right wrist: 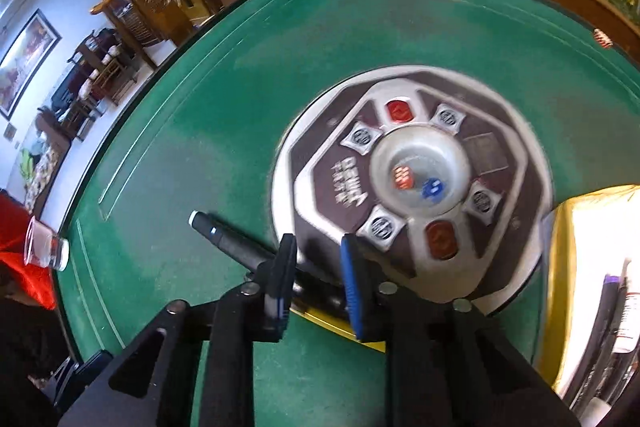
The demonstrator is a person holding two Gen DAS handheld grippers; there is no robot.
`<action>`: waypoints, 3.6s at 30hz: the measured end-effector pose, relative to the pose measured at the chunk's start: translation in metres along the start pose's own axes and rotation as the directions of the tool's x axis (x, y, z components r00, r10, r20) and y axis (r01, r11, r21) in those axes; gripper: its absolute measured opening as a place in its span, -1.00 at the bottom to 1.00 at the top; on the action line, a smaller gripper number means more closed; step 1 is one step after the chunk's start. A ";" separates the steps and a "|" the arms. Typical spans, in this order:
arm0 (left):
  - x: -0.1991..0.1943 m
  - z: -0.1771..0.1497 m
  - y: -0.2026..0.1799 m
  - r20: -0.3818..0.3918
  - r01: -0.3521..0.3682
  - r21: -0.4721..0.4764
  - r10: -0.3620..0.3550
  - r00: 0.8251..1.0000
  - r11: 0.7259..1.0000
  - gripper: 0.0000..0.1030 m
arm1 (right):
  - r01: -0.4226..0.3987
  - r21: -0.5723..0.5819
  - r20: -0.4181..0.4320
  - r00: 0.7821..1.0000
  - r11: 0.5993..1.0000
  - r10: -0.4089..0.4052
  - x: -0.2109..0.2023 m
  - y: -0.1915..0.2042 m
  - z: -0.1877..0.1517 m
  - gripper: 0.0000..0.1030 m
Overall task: Organize rigid objects
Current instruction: 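Grasp the black pen on the felt with the left tool while the right tool moves to the yellow pen, then close the right tool on the yellow pen and lift it, then carry the black pen and yellow pen over the white tray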
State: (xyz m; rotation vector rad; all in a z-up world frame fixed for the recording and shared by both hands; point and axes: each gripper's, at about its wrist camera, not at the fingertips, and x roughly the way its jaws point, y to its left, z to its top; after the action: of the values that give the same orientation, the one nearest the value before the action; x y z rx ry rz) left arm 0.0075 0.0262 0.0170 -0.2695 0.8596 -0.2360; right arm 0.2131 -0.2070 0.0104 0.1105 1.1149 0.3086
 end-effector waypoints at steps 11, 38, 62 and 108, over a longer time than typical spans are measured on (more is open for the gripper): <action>-0.005 -0.002 -0.001 0.011 -0.028 0.028 0.028 1.000 0.999 0.28 | -0.108 -0.059 -0.081 0.991 0.992 0.103 -0.024 0.027 -0.071 -0.59; 0.030 -0.020 -0.113 -0.165 0.045 0.768 0.130 0.978 0.639 -0.55 | -0.223 0.054 0.304 0.932 0.973 0.197 -0.118 -0.032 -0.103 -0.58; 0.048 0.008 -0.064 -0.137 -0.108 0.456 0.190 0.972 0.883 -0.67 | -0.091 -0.262 -0.056 0.995 0.961 0.079 -0.089 0.001 -0.166 0.10; 0.035 0.010 -0.081 -0.034 -0.175 0.267 0.191 0.981 0.948 -0.71 | -0.083 -0.130 0.127 0.987 0.988 0.100 -0.083 -0.002 -0.144 -0.85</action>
State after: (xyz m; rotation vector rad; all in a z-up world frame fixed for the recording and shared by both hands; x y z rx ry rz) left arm 0.0297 -0.0599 0.0245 0.0665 0.8957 -0.1824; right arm 0.0509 -0.2433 0.0188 0.0706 0.9569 0.4458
